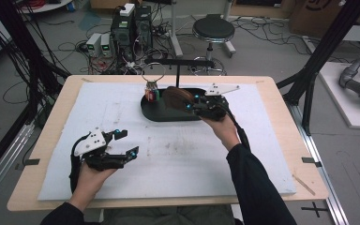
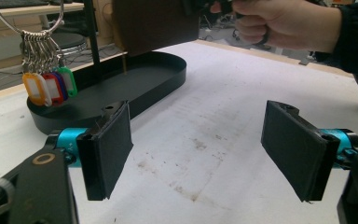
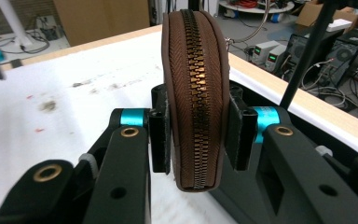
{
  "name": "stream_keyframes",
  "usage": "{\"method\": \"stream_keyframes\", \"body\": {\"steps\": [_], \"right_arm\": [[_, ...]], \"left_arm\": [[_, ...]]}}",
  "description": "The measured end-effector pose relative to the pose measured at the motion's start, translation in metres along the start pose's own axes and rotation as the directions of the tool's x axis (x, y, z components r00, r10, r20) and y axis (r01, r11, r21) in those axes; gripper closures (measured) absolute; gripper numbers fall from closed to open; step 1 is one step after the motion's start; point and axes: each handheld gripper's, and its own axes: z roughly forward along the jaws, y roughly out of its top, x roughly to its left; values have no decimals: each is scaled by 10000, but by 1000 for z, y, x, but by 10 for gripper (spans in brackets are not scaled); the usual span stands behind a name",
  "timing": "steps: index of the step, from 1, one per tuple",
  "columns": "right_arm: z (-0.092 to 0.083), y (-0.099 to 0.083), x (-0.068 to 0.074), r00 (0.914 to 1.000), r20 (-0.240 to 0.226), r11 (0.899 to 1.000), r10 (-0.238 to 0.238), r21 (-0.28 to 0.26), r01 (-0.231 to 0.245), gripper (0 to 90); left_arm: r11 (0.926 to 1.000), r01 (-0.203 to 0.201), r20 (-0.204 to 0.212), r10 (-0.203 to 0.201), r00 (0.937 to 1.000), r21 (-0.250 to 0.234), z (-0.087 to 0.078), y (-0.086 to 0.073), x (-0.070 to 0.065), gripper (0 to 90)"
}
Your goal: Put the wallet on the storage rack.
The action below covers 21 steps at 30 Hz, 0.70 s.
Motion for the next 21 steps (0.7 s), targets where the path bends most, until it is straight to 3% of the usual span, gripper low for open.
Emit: {"method": "stream_keyframes", "body": {"steps": [11,21], "right_arm": [[37,-8,-12,9978,350,9984,557,-63,-555,681],[52,-21,-22,9914,879,9951,964,119,-978,681]], "left_arm": [[10000,3,-4,-3,10000,-6,-1,-1,1,244],[10000,19,15,-19,10000,-7,0,-1,0,244]]}}
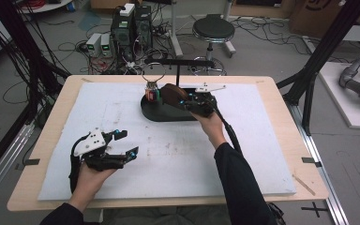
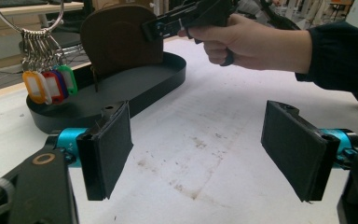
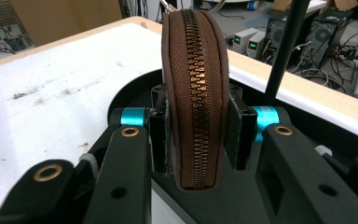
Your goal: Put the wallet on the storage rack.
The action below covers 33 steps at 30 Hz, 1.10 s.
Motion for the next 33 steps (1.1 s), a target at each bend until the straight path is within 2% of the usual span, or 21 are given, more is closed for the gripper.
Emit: {"method": "stream_keyframes", "body": {"steps": [10,16,21,24,28,33], "right_arm": [[14,-11,-3,9997,134,9992,193,335,-198,680],[17,-15,-4,9989,295,9992,366,146,-371,679],[20,-21,-8,9981,541,9962,307,793,-349,677],[20,-23,-10,9974,545,9961,470,725,-509,676],[22,-24,-9,9979,601,9971,229,717,-272,669],[22,-26,-13,9972,692,9929,293,1131,-370,653]], "left_arm": [[10000,-38,45,38,10000,43,-1,-1,0,244],[10000,-21,34,21,10000,39,-2,-1,0,244],[10000,4,95,-4,10000,23,-1,-2,0,244],[10000,17,87,-18,10000,50,-1,-2,0,244],[10000,13,101,-13,9999,72,0,-2,0,244],[10000,9,111,-10,9999,86,-1,-3,0,244]]}}
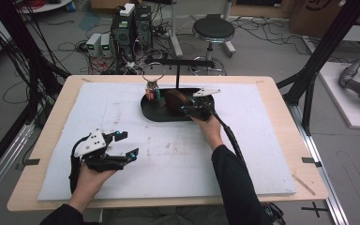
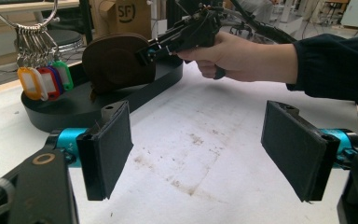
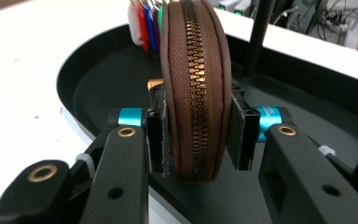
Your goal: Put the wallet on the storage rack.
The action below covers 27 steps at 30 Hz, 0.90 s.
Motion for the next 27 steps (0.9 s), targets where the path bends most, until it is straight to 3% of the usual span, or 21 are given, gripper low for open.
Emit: {"method": "stream_keyframes", "body": {"steps": [9,17,22,27], "right_arm": [[-1,-1,-4,9992,407,9986,46,519,-67,600],[-8,2,-6,9965,819,9980,-148,619,97,513],[-20,7,-8,9876,1509,9950,-438,949,296,409],[-44,14,-12,9903,1368,9974,-227,703,131,362]], "left_arm": [[10000,-29,42,29,10000,50,1,0,0,244],[9999,-120,30,119,9999,115,2,-1,0,244],[9998,-171,15,171,9999,127,1,0,-1,244],[9998,-181,-39,182,9998,122,1,0,0,244]]}}
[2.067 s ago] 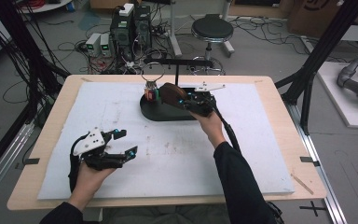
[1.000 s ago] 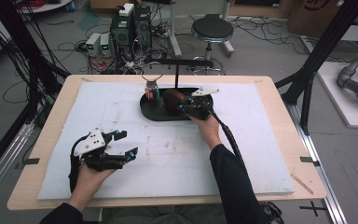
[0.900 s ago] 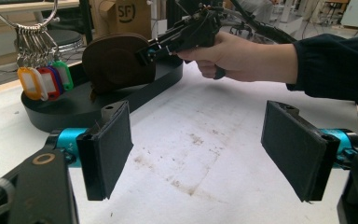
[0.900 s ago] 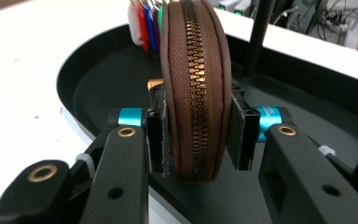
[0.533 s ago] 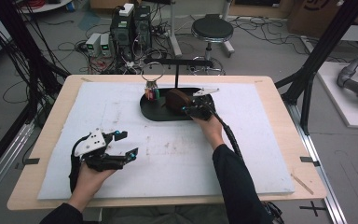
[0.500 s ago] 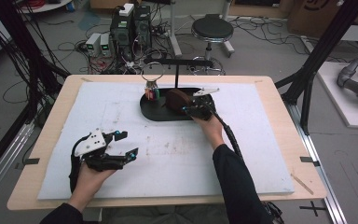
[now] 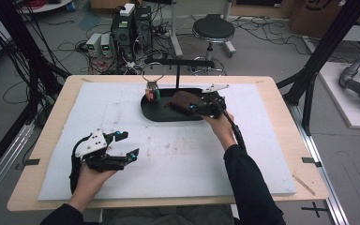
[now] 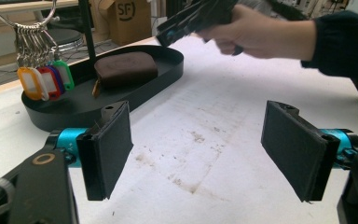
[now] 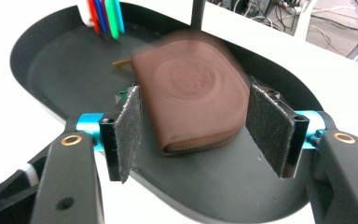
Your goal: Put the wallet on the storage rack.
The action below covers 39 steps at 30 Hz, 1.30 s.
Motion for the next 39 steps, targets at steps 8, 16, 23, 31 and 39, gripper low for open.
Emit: {"method": "stream_keyframes", "body": {"steps": [8,16,23,31,39], "right_arm": [[-50,-6,-2,9990,-398,9967,-207,-797,174,351],[-95,-33,-5,9960,-880,9889,127,-1464,-256,302],[-125,-63,-8,9925,-1152,9792,401,-1934,-620,251],[-138,-88,-8,9920,-1193,9727,403,-2223,-662,216],[-137,-104,-16,9911,-1185,9763,611,-1993,-841,210]], "left_arm": [[10000,-18,-125,18,9999,41,1,0,3,244],[9999,-8,-478,17,9989,171,-3,-1,11,239],[9996,157,-1009,-132,9948,247,-11,-4,21,234],[9991,130,-1574,-67,9875,392,-18,-8,28,234],[9990,206,-1888,-125,9819,406,-25,-10,31,234]]}}
